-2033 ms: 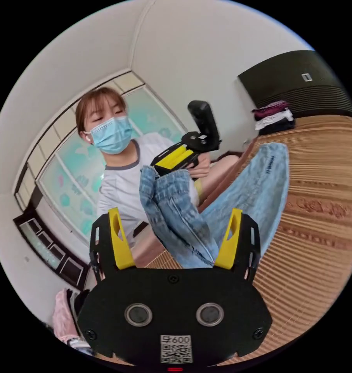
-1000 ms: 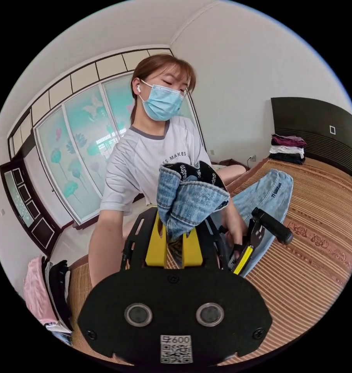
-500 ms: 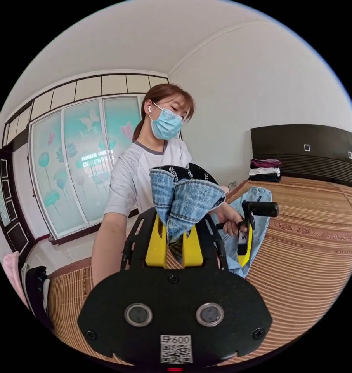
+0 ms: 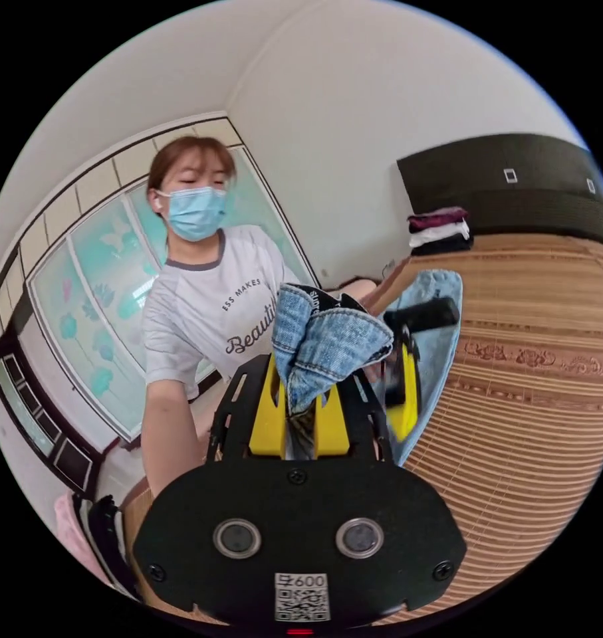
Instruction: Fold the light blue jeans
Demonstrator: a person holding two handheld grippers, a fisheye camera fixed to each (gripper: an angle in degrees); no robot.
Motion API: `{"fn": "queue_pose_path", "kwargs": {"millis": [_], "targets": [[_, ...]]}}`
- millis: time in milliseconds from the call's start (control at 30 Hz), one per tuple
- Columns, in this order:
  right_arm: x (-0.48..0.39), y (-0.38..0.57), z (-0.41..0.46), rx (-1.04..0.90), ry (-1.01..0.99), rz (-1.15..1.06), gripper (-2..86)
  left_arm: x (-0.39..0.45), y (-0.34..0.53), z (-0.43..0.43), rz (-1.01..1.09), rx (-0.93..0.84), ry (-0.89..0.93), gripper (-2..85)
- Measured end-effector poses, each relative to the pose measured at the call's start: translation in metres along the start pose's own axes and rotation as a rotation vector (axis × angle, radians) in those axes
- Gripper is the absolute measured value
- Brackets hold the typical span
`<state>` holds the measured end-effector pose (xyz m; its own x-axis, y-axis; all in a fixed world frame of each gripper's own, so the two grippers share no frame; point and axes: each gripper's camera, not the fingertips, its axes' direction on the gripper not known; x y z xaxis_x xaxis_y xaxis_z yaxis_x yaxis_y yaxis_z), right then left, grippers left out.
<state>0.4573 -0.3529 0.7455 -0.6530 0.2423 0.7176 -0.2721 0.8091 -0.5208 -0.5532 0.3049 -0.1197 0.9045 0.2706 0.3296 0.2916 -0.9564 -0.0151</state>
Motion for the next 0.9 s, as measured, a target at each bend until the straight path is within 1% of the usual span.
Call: {"fn": "queue_pose_path", "kwargs": {"millis": [33, 67, 100, 133, 167, 233, 267, 333, 400, 433, 500, 533, 600, 700, 733, 767, 800, 833, 867, 900], "targets": [[0.023, -0.006, 0.0, -0.037, -0.024, 0.036, -0.1, 0.005, -0.001, -0.033, -0.052, -0.019, 0.186, 9.4], [0.048, -0.012, 0.001, -0.076, -0.053, 0.078, 0.0, 0.015, 0.0, -0.054, -0.072, -0.072, 0.293, 15.6], [0.061, -0.014, 0.002, -0.094, -0.068, 0.098, 0.0, 0.023, 0.002, -0.061, -0.066, -0.104, 0.299, 16.6], [0.086, -0.012, 0.004, -0.134, -0.09, 0.144, 0.1, 0.037, 0.008, -0.067, -0.059, -0.197, 0.252, 18.6], [0.109, -0.006, 0.004, -0.161, -0.098, 0.194, 0.2, 0.051, 0.017, -0.066, -0.051, -0.283, 0.246, 20.5], [0.134, 0.008, -0.001, -0.168, -0.154, 0.235, 0.4, 0.069, 0.034, -0.069, -0.04, -0.334, 0.329, 22.2], [0.141, 0.018, -0.007, -0.147, -0.181, 0.229, 0.5, 0.076, 0.043, -0.074, -0.034, -0.332, 0.329, 22.1], [0.149, 0.031, -0.013, -0.148, -0.157, 0.237, 0.9, 0.087, 0.054, -0.078, -0.012, -0.366, 0.272, 20.1], [0.158, 0.045, -0.017, -0.147, -0.141, 0.251, 1.5, 0.1, 0.058, -0.078, 0.002, -0.393, 0.176, 15.9], [0.167, 0.054, -0.022, -0.124, -0.155, 0.263, 2.1, 0.113, 0.06, -0.074, 0.016, -0.424, 0.093, 11.8], [0.182, 0.07, -0.025, -0.1, -0.2, 0.29, 3.3, 0.138, 0.062, -0.066, 0.04, -0.456, 0.069, 7.9], [0.193, 0.083, -0.023, -0.09, -0.227, 0.32, 4.3, 0.15, 0.065, -0.063, 0.008, -0.452, 0.067, 7.3], [0.215, 0.109, -0.019, -0.084, -0.218, 0.405, 5.7, 0.162, 0.075, -0.066, -0.062, -0.412, 0.04, 6.7], [0.243, 0.162, -0.02, -0.046, -0.048, 0.541, 8.2, 0.169, 0.086, -0.083, -0.115, -0.347, -0.072, 6.1], [0.242, 0.189, -0.03, 0.011, 0.061, 0.595, 8.8, 0.162, 0.088, -0.093, -0.156, -0.331, -0.145, 5.9], [0.232, 0.22, -0.044, 0.095, 0.154, 0.633, 9.2, 0.154, 0.091, -0.1, -0.186, -0.329, -0.235, 5.8], [0.224, 0.237, -0.052, 0.14, 0.202, 0.655, 9.1, 0.149, 0.092, -0.103, -0.203, -0.333, -0.284, 5.7], [0.2, 0.272, -0.068, 0.246, 0.307, 0.68, 9.0, 0.139, 0.096, -0.106, -0.242, -0.343, -0.364, 5.7], [0.168, 0.308, -0.082, 0.345, 0.427, 0.717, 7.9, 0.135, 0.099, -0.106, -0.248, -0.343, -0.362, 5.7], [0.149, 0.324, -0.084, 0.377, 0.498, 0.727, 7.4, 0.135, 0.1, -0.106, -0.255, -0.331, -0.343, 5.7]]}}
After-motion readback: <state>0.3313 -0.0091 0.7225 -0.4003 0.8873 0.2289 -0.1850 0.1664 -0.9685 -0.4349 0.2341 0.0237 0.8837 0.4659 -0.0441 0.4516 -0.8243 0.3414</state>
